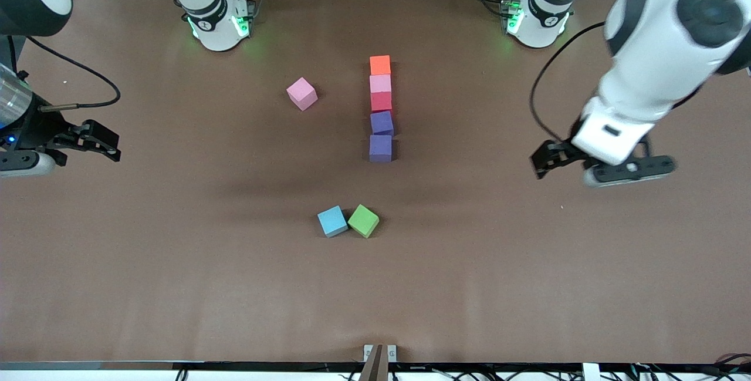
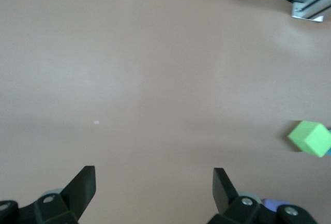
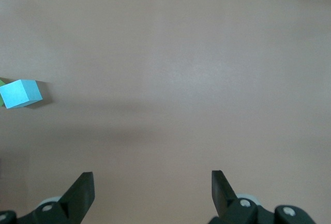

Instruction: Arrange blocks into number 1

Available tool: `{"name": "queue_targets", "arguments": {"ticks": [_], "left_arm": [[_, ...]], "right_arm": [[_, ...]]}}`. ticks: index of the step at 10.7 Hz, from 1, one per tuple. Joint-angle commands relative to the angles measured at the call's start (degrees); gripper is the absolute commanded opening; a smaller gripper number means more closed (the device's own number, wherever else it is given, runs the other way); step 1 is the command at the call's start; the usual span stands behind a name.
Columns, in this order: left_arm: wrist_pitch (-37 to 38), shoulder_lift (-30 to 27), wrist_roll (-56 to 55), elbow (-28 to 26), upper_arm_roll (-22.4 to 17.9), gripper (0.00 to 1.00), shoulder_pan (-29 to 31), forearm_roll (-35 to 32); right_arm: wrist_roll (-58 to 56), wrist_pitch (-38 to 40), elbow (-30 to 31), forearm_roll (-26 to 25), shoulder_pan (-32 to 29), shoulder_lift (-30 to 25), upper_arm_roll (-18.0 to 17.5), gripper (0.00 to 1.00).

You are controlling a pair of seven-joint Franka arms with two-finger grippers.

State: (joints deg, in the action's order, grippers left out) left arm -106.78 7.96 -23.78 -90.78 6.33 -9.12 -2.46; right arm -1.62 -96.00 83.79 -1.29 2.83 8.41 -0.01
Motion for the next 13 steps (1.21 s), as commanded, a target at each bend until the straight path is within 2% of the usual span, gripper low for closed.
{"name": "queue_targets", "arguments": {"ticks": [1,3,6,10,13], "left_arm": [[6.21,-3.82,3.65,0.41,0.52,1.0,3.05,0.87],[12.02,-4.35,4.62,2.97,1.22,1.0,6.63,2.37],[14.32,-6.54,14.01,3.85,0.79,1.0,10.25,2.9],[16.17,-8.05,20.34,3.85,0.35,1.0,10.35,2.9],[16.17,-7.96,20.45,4.11,-0.44,1.0,10.17,4.22]], "right_arm": [[-0.22,0.73,-0.47,0.33,-1.51,-0.14,-1.66,1.0],[-0.22,0.73,-0.47,0.24,-1.34,-0.14,-1.57,1.0],[-0.22,0.73,-0.47,0.06,-1.07,-0.14,-1.49,1.0],[-0.31,0.73,-0.47,0.15,-1.33,-0.23,-1.49,1.0],[-0.22,0.73,-0.47,0.15,-1.16,-0.23,-1.49,1.0]]}}
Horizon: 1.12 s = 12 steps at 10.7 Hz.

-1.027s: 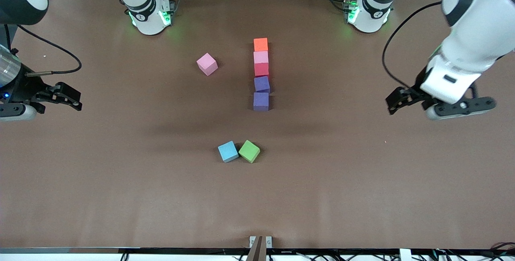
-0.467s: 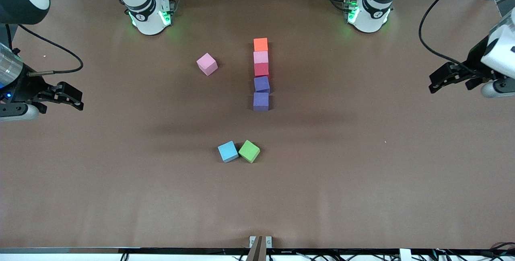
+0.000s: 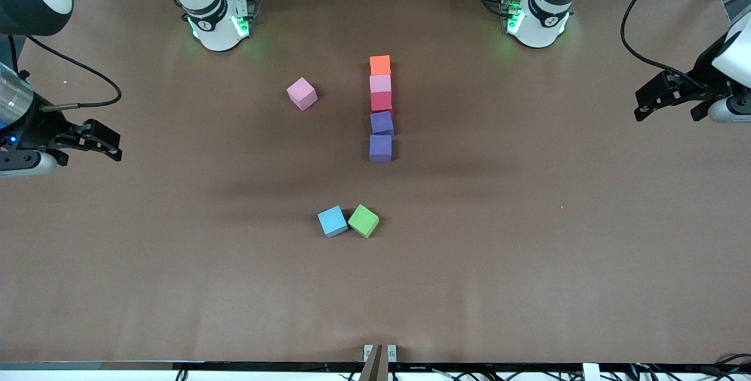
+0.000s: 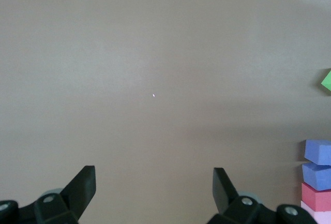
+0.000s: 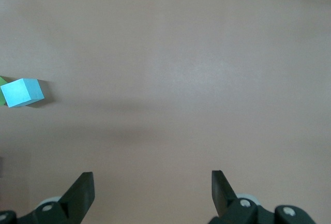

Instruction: Arrange blocks into number 1

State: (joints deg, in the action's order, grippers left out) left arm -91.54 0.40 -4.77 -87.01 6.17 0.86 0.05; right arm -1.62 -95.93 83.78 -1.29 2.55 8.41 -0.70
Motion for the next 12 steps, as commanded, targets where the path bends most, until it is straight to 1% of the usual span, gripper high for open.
{"name": "queue_targets", "arguments": {"ticks": [1,12], "left_arm": [[0.92,-0.4,1.43,0.35,-0.36,1.0,0.11,1.62],[0.92,-0.31,1.43,0.26,-0.02,1.0,-0.59,0.92]], "right_arm": [[-0.22,0.65,-0.46,0.15,-0.79,-0.15,-0.8,1.0],[-0.31,0.65,-0.29,0.15,-1.32,0.38,-0.62,1.0]]}}
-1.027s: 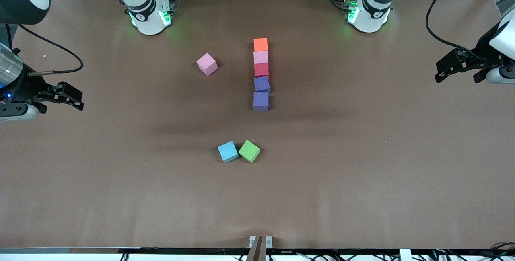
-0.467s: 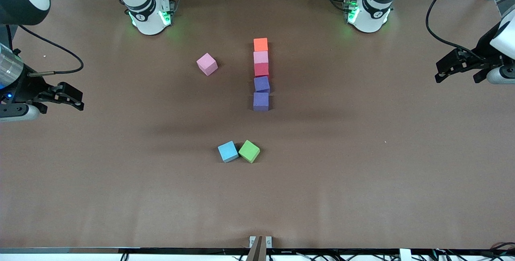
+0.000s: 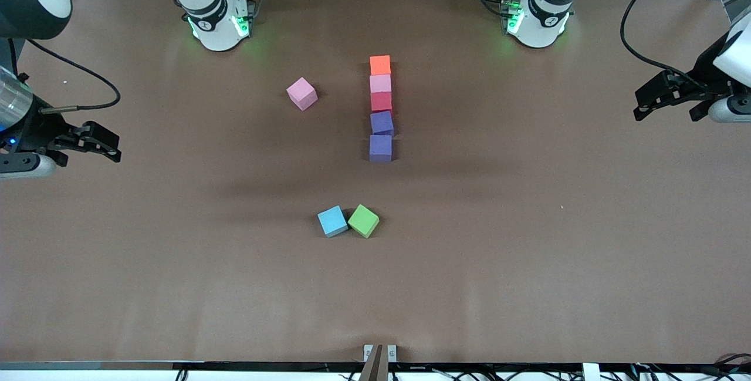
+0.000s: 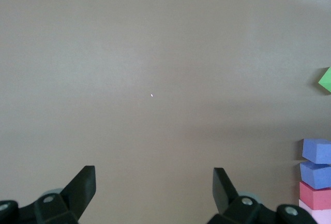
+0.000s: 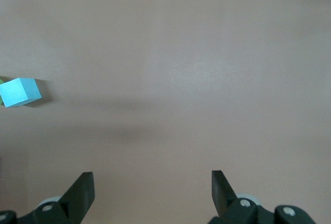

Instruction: Arrange blocks into number 1

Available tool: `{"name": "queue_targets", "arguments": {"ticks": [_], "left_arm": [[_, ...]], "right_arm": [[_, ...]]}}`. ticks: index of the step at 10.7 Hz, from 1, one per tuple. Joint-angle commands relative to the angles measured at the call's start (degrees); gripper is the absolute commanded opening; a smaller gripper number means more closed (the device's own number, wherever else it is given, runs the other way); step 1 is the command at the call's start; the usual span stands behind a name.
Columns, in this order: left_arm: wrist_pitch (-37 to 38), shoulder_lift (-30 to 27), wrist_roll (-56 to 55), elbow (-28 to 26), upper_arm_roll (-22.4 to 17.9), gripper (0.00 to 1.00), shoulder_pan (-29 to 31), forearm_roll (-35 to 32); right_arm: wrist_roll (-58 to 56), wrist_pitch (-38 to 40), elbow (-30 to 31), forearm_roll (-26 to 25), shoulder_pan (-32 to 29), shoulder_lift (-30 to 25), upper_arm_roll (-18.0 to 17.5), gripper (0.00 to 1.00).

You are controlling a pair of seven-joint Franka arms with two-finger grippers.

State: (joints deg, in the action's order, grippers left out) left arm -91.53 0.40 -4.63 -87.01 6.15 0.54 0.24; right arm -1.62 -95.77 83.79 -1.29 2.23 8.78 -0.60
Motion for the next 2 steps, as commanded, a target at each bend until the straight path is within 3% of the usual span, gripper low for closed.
{"name": "queue_targets", "arguments": {"ticks": [1,2], "left_arm": [[0.92,-0.23,1.29,0.26,0.01,1.0,-0.89,0.73],[0.92,-0.14,1.29,0.17,-0.17,1.0,-1.07,0.73]], "right_arm": [[-0.22,0.5,-0.2,0.15,-1.0,0.01,-0.72,1.0],[-0.22,0.5,-0.29,0.15,-1.0,0.01,-0.72,1.0]]}}
